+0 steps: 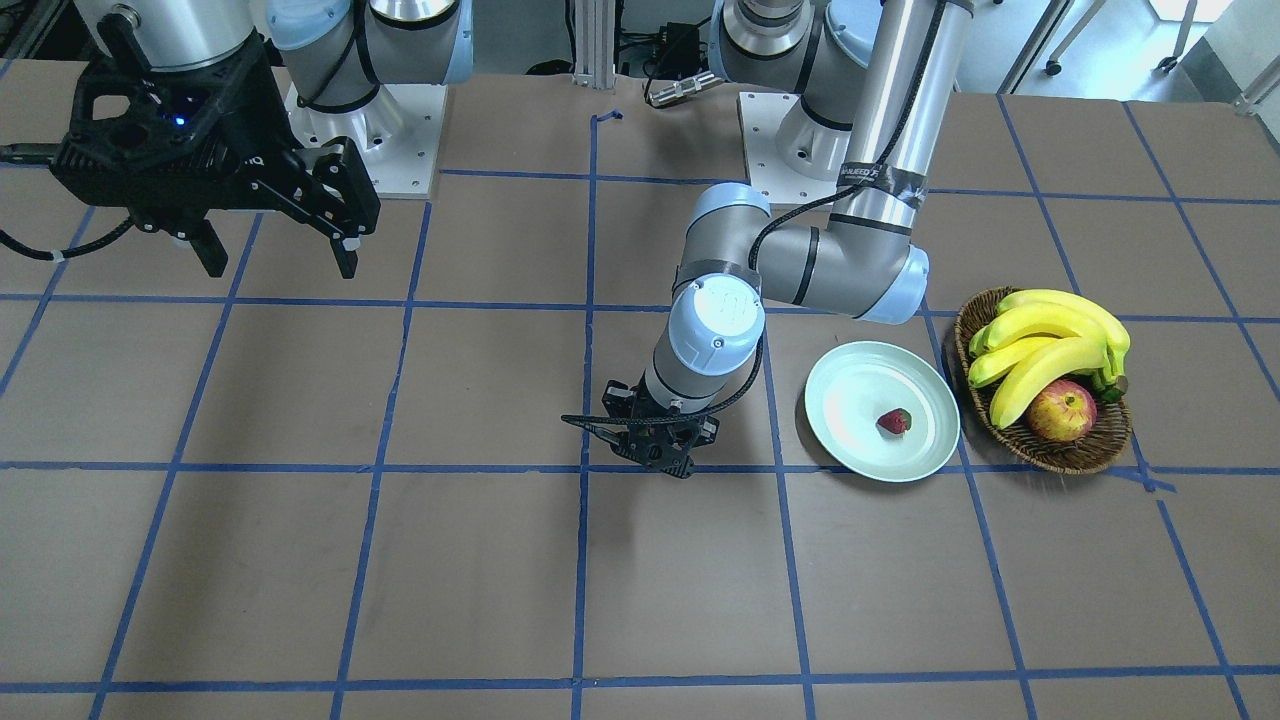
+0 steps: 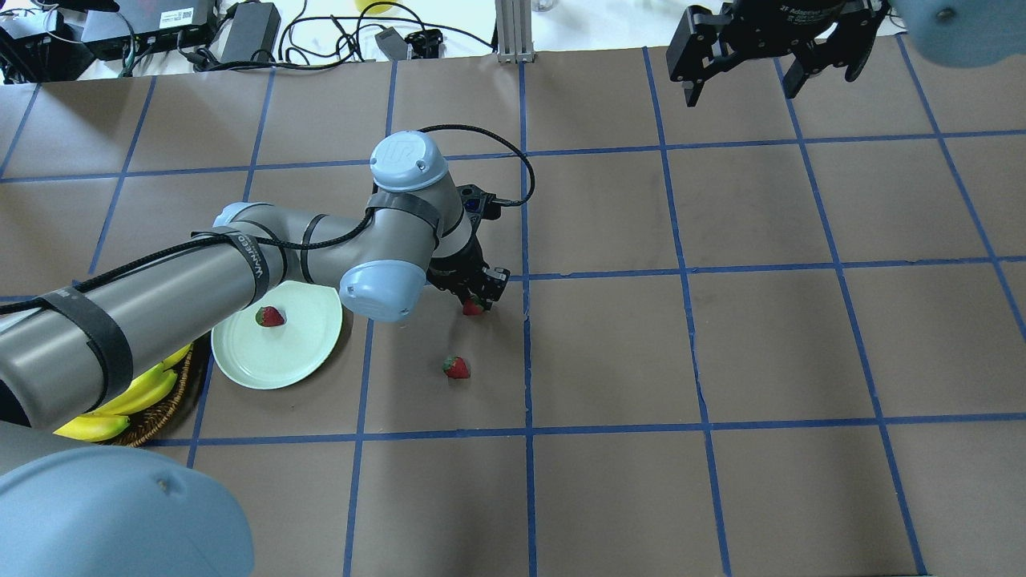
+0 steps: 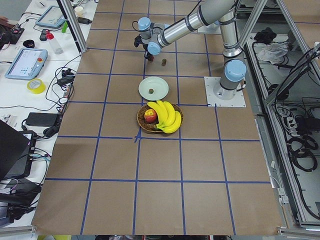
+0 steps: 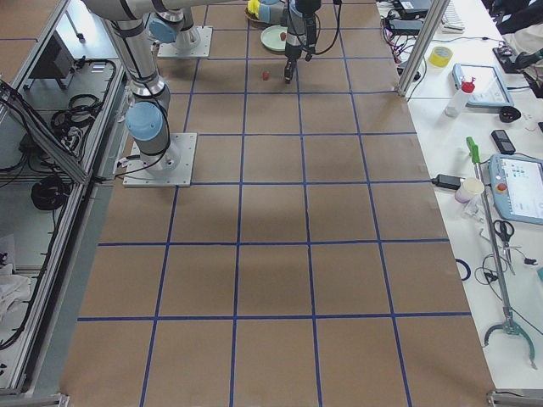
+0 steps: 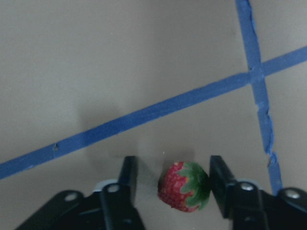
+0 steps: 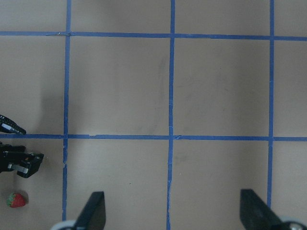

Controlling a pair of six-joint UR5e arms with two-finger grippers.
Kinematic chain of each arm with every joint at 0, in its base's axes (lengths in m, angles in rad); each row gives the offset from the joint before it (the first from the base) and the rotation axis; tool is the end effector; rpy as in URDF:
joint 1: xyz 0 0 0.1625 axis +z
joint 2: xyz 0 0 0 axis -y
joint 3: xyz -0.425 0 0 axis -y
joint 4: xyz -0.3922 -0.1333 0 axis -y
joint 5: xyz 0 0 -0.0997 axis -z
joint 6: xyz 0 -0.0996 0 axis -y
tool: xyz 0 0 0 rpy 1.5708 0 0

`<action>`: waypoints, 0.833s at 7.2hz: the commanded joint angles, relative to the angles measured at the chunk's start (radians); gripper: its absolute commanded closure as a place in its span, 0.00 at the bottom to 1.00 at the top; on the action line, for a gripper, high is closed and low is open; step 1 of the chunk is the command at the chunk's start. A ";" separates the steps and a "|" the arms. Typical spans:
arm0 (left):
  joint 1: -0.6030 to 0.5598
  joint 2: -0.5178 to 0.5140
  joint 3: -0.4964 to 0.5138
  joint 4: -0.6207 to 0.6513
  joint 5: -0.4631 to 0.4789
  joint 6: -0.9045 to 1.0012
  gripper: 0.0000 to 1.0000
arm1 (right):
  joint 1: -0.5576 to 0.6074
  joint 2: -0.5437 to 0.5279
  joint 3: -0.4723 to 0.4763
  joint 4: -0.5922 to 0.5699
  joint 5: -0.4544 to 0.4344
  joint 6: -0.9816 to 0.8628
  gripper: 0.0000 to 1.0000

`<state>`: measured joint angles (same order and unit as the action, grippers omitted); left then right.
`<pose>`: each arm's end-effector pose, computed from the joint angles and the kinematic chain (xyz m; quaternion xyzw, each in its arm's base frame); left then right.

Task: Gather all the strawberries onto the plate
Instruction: 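Carry the strawberry to the plate with the left gripper and release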

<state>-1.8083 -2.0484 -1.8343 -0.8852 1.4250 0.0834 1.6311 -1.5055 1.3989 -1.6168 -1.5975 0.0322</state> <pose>-0.2798 -0.5278 0.1712 -0.1573 -0.9845 -0.0332 0.0705 0.1624 -0.5225 0.5451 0.0130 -0.9969 0.0768 0.0098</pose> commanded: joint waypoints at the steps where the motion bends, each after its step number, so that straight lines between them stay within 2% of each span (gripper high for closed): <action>1: 0.000 0.004 0.007 0.000 0.003 -0.002 1.00 | 0.000 -0.001 0.000 0.000 -0.004 0.000 0.00; 3: 0.012 0.028 0.085 -0.023 0.043 0.019 1.00 | 0.000 -0.001 0.000 0.000 -0.002 0.000 0.00; 4: 0.070 0.033 0.142 -0.141 0.137 0.024 1.00 | 0.000 -0.004 0.000 0.000 -0.004 0.000 0.00; 6: 0.267 0.063 0.172 -0.266 0.175 0.118 1.00 | 0.000 -0.004 0.002 -0.002 -0.004 0.000 0.00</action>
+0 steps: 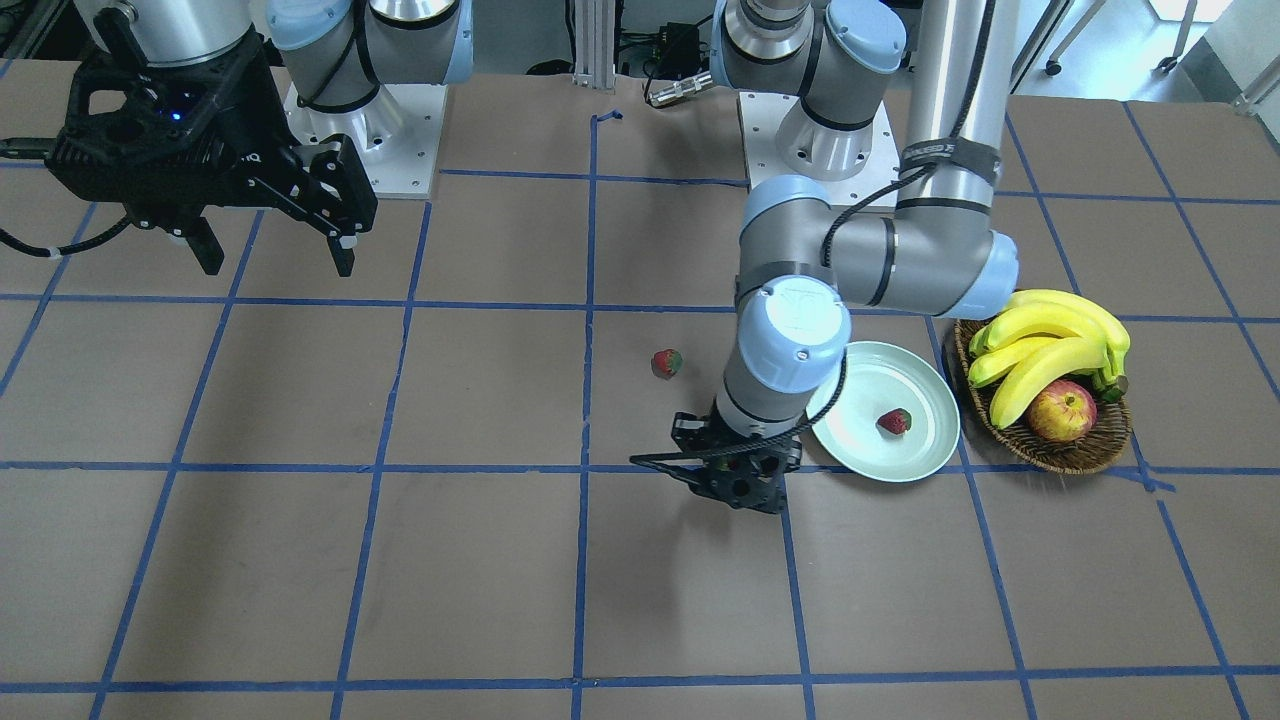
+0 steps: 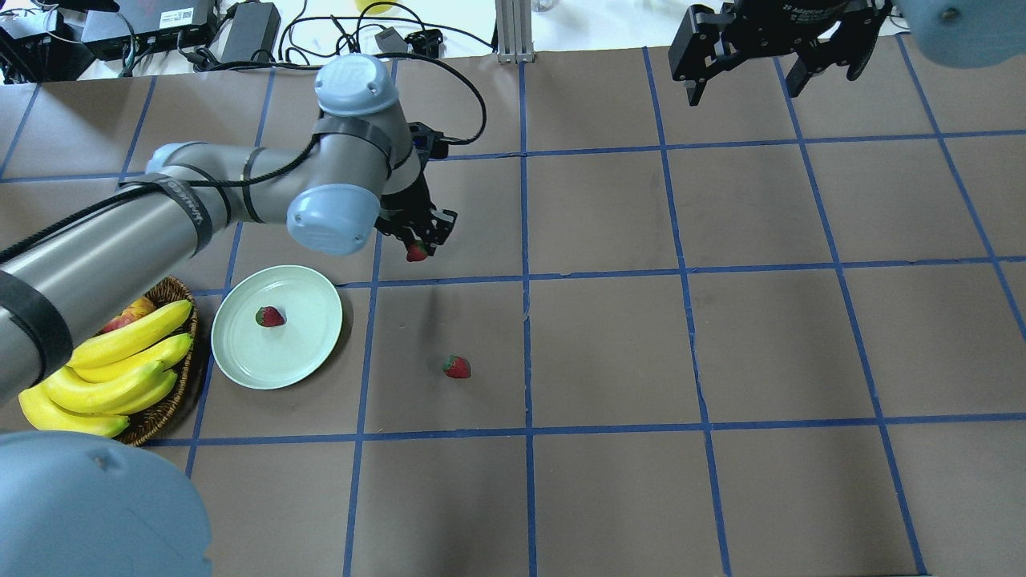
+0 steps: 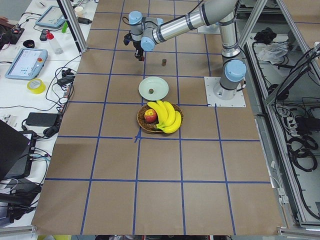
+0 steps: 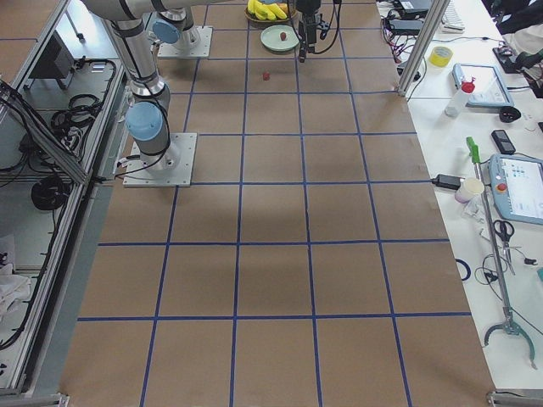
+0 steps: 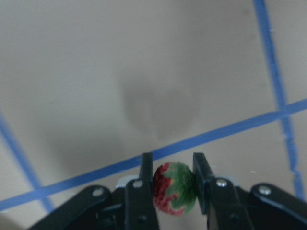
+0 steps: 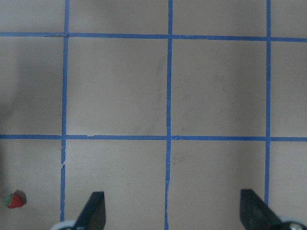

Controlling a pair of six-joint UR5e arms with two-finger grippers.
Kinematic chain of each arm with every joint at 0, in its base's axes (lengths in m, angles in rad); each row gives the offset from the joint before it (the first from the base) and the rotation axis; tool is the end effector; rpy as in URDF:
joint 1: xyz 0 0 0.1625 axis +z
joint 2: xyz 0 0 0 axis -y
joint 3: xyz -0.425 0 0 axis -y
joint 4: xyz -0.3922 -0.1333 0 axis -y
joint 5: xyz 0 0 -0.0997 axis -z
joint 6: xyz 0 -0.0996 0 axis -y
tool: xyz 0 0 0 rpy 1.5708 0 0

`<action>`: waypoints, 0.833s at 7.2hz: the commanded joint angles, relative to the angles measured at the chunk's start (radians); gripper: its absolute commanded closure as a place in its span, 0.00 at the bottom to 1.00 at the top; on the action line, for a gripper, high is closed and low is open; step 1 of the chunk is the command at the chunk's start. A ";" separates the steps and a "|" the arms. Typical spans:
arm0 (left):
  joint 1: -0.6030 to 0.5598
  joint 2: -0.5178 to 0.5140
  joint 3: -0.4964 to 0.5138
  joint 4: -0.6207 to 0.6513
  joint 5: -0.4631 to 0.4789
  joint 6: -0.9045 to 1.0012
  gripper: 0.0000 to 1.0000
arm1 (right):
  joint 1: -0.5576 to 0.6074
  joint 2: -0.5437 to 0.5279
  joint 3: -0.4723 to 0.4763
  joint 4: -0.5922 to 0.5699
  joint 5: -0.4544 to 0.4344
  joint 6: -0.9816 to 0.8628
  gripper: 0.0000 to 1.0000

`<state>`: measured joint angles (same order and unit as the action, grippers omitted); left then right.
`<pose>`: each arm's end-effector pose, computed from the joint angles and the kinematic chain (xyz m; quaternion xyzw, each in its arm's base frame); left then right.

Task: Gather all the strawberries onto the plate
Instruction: 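Carry the strawberry to the plate with the left gripper and release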

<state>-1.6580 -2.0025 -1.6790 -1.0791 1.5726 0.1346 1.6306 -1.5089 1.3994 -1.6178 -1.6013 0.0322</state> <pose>-0.1857 -0.5951 0.2426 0.1107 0.9936 0.0241 0.0003 0.1617 -0.5214 0.5467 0.0126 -0.9967 0.0788 0.0116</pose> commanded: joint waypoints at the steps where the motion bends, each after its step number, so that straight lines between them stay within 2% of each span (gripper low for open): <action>1: 0.180 0.025 -0.002 -0.093 0.065 0.141 1.00 | 0.000 -0.001 0.001 -0.001 0.000 0.000 0.00; 2: 0.222 0.025 -0.033 -0.105 0.113 0.148 1.00 | 0.000 -0.001 0.004 -0.002 0.000 0.000 0.00; 5: 0.270 0.030 -0.132 -0.104 0.124 0.172 1.00 | 0.002 -0.002 0.006 -0.002 0.000 0.000 0.00; 6: 0.262 0.037 -0.161 -0.105 0.119 0.175 0.01 | 0.002 -0.004 0.006 -0.002 0.000 0.000 0.00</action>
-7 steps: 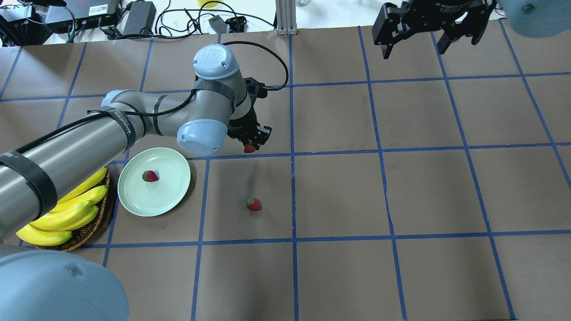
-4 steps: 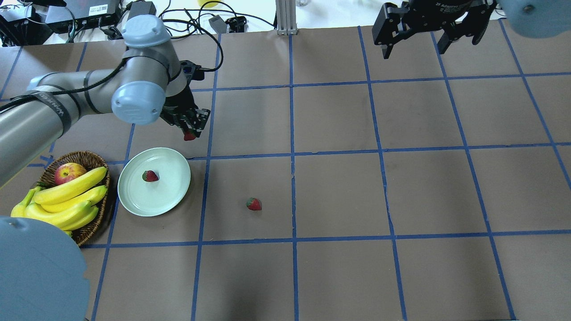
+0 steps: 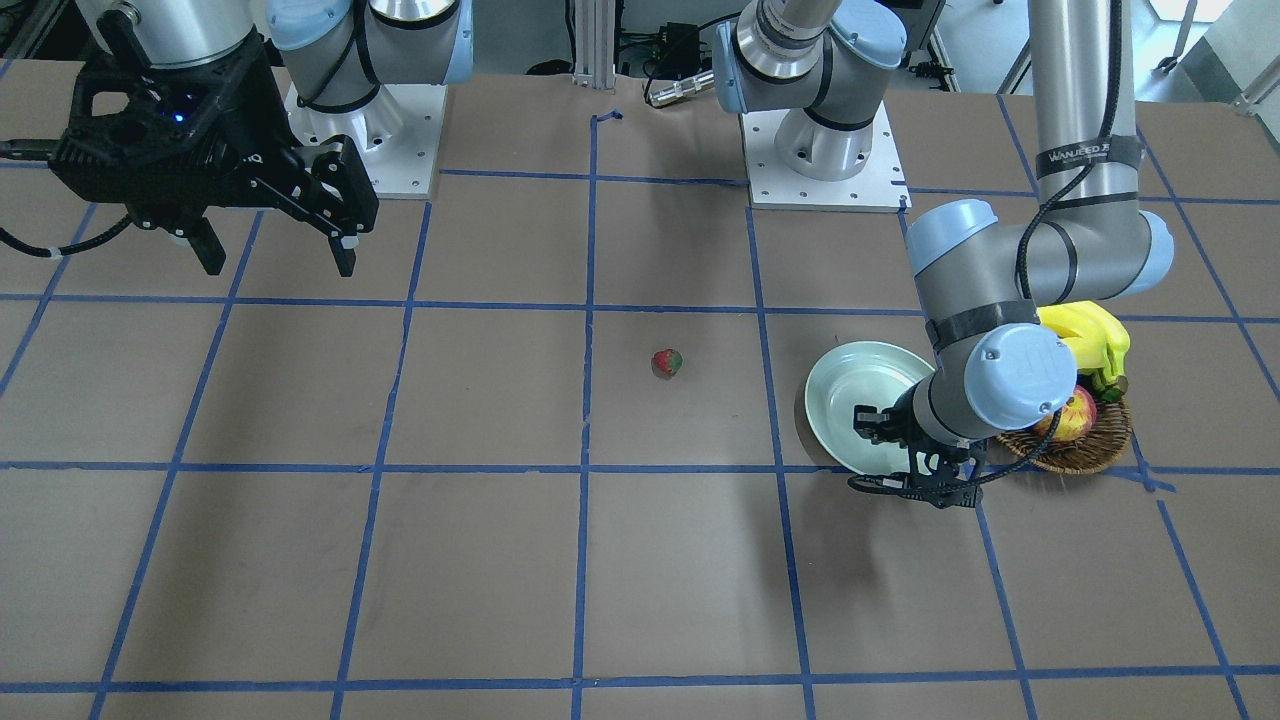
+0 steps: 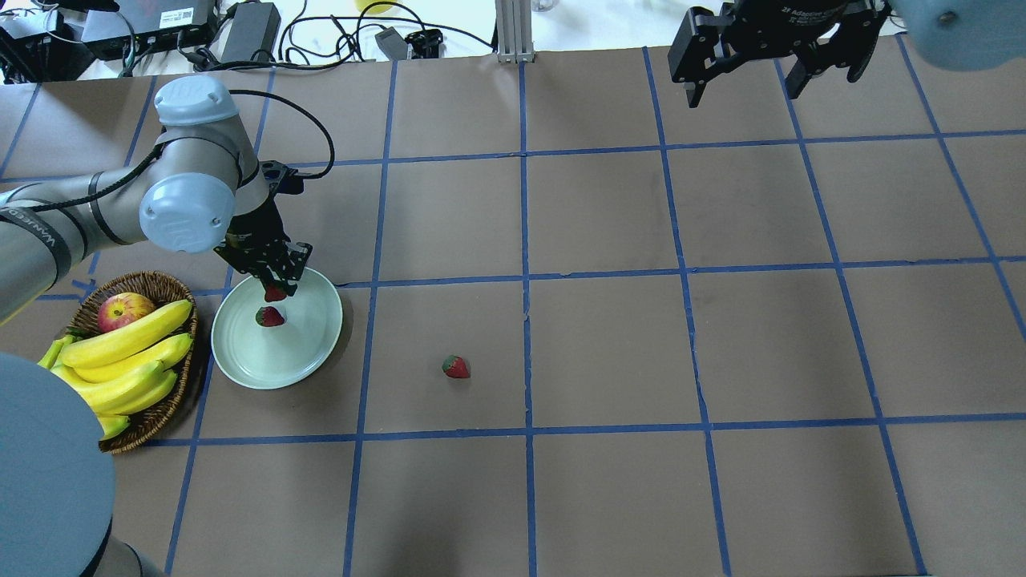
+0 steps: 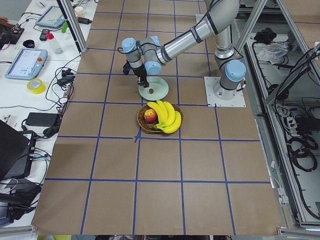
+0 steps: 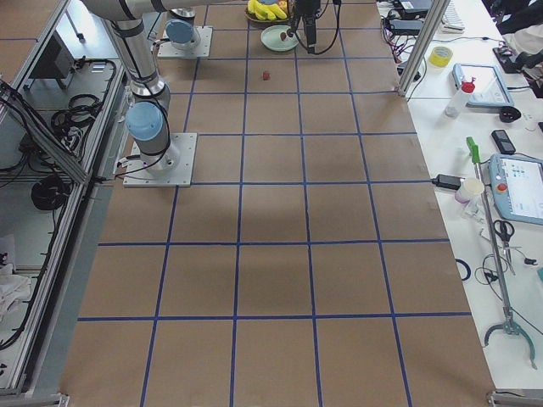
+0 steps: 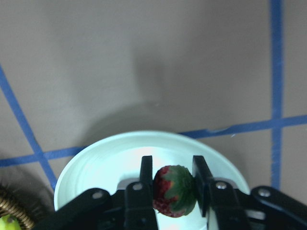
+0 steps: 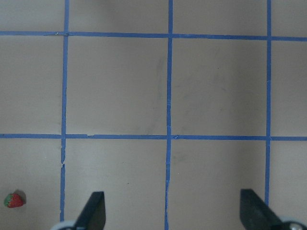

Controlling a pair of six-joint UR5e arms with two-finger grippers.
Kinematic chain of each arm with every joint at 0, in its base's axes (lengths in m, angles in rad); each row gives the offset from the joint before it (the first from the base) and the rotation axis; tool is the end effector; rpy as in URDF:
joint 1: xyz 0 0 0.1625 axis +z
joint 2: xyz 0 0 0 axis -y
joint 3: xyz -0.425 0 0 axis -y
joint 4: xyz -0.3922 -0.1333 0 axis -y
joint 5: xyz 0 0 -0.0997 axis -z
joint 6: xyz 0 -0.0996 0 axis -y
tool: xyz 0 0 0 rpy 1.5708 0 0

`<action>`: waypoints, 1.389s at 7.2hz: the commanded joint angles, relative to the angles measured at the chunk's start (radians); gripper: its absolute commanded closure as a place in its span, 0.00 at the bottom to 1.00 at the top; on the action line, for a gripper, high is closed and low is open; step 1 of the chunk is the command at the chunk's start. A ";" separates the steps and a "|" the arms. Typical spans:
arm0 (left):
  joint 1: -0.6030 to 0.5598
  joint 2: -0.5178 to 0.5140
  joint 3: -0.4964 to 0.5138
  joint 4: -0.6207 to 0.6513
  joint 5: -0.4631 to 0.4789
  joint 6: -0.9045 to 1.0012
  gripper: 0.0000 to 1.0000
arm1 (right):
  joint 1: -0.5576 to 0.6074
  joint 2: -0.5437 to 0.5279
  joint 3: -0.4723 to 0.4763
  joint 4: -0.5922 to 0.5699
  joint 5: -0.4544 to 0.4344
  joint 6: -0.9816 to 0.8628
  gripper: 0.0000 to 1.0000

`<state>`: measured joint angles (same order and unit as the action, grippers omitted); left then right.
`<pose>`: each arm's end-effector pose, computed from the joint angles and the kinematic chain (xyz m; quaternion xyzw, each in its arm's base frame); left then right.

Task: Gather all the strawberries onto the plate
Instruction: 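Reach the left gripper to the last strawberry on the table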

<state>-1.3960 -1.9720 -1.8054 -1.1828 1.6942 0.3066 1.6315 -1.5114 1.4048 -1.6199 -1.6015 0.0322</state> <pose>-0.0229 -0.5666 0.2006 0.0728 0.9878 0.1344 0.0300 0.1621 -0.5203 0.5456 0.0130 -0.9968 0.0784 0.0117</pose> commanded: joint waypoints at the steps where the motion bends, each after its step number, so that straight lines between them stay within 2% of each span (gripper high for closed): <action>1: -0.004 0.021 -0.043 -0.001 -0.002 0.003 0.00 | 0.001 -0.001 0.000 0.000 -0.002 0.000 0.00; 3: -0.026 0.056 -0.016 0.000 -0.020 -0.009 0.00 | 0.001 -0.001 0.000 0.000 -0.002 0.000 0.00; 4: -0.088 0.080 0.009 -0.003 -0.048 -0.014 0.00 | 0.001 -0.001 0.000 0.000 -0.002 0.000 0.00; 7: -0.306 0.102 0.000 0.008 -0.154 -0.272 0.00 | 0.001 -0.001 0.000 0.000 -0.002 0.000 0.00; 8: -0.370 0.094 -0.009 0.014 -0.153 -0.382 0.00 | 0.001 -0.001 0.000 0.000 -0.002 0.000 0.00; 10: -0.412 0.091 -0.055 0.020 -0.169 -0.455 0.00 | 0.001 -0.001 0.000 0.000 -0.002 0.000 0.00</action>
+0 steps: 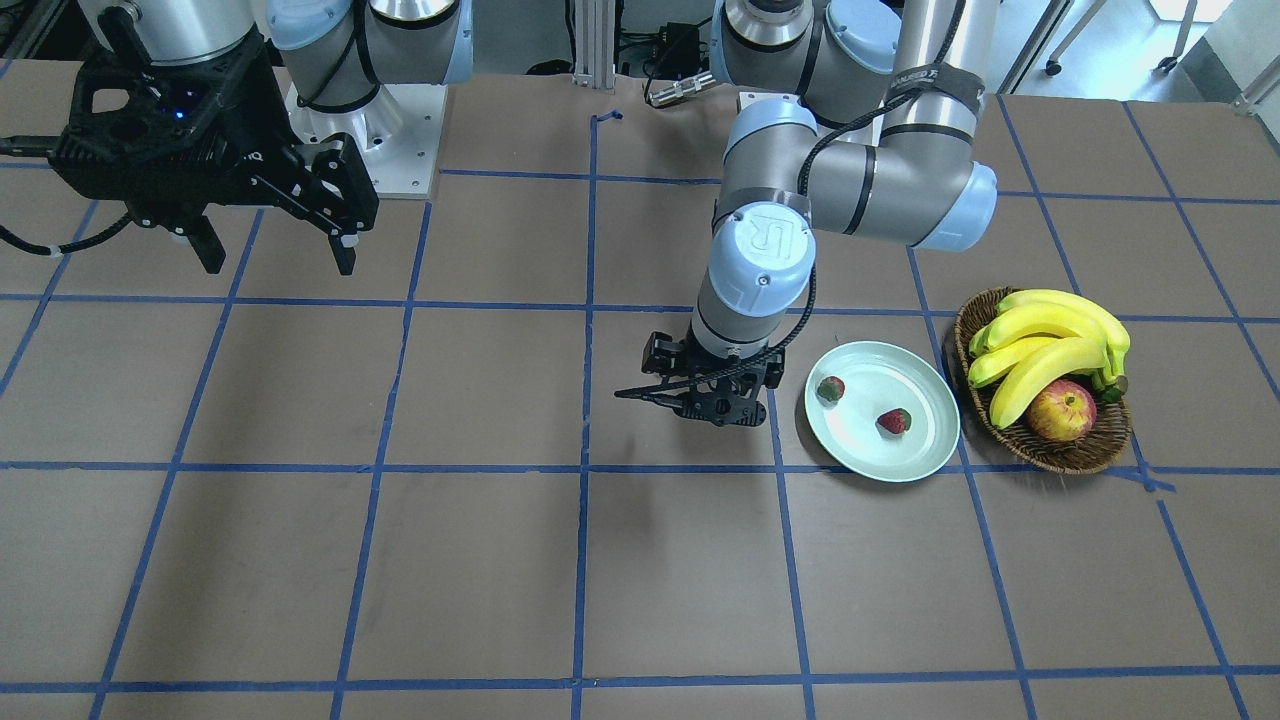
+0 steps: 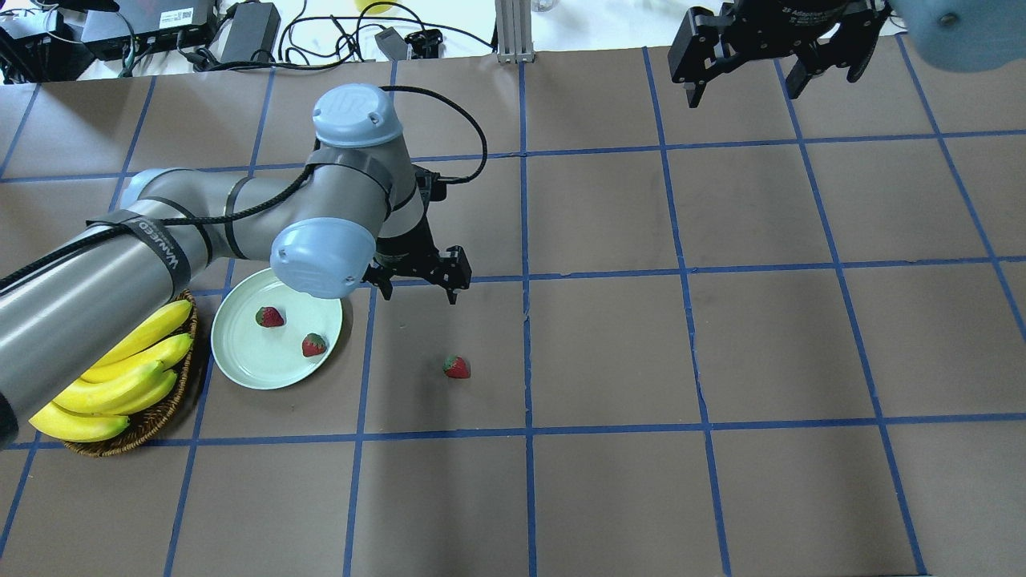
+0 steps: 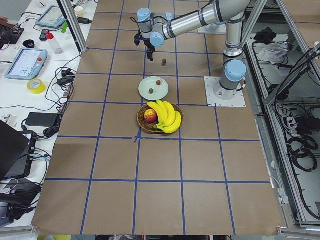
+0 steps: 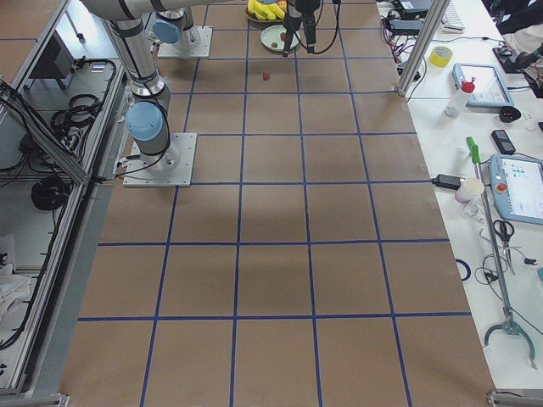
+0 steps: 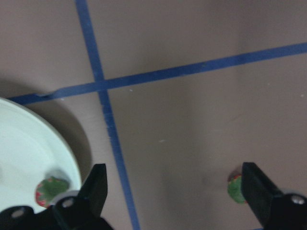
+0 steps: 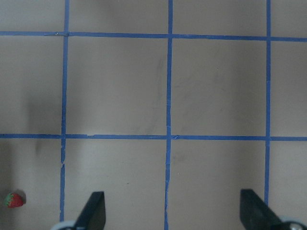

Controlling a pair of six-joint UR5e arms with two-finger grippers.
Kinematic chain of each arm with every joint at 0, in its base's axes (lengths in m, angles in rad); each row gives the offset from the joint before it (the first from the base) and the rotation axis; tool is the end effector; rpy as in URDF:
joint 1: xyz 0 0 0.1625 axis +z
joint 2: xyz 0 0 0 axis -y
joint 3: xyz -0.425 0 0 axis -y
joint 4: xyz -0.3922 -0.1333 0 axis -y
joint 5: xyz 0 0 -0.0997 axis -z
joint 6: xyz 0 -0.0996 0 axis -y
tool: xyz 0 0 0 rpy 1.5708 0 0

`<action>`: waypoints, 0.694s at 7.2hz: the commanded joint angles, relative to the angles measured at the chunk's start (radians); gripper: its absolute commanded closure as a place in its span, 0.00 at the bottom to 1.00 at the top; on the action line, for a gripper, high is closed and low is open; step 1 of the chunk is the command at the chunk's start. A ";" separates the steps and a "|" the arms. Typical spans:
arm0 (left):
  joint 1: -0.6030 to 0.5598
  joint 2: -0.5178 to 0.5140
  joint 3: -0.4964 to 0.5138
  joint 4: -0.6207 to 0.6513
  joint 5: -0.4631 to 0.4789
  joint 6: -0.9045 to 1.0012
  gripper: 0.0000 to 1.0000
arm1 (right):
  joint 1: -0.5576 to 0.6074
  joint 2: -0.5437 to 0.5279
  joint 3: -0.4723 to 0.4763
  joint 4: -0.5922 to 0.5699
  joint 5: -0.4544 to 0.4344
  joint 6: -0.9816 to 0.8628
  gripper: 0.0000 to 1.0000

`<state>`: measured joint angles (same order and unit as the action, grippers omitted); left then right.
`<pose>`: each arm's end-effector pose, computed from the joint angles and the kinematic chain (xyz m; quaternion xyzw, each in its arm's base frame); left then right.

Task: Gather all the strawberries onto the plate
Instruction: 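Reach the left gripper to the last strawberry on the table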

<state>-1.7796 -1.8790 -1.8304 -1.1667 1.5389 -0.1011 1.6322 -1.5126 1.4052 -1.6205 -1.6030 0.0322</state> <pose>-0.2458 -0.5017 0.2421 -0.0523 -0.9952 -0.0832 0.0031 0.1623 -0.5197 0.5461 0.0133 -0.9967 0.0791 0.0124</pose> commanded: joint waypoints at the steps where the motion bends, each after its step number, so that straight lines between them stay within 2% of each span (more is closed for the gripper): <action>1: -0.030 0.000 -0.088 0.043 -0.037 -0.055 0.00 | 0.000 0.000 0.000 0.001 0.000 0.000 0.00; 3: -0.030 -0.012 -0.160 0.146 -0.039 -0.061 0.00 | 0.000 0.000 0.000 0.001 0.000 0.000 0.00; 5: -0.034 -0.019 -0.168 0.144 -0.042 -0.060 0.00 | 0.000 0.000 0.000 0.001 0.000 -0.001 0.00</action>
<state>-1.8113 -1.8938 -1.9885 -1.0283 1.4988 -0.1616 1.6321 -1.5125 1.4051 -1.6199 -1.6030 0.0319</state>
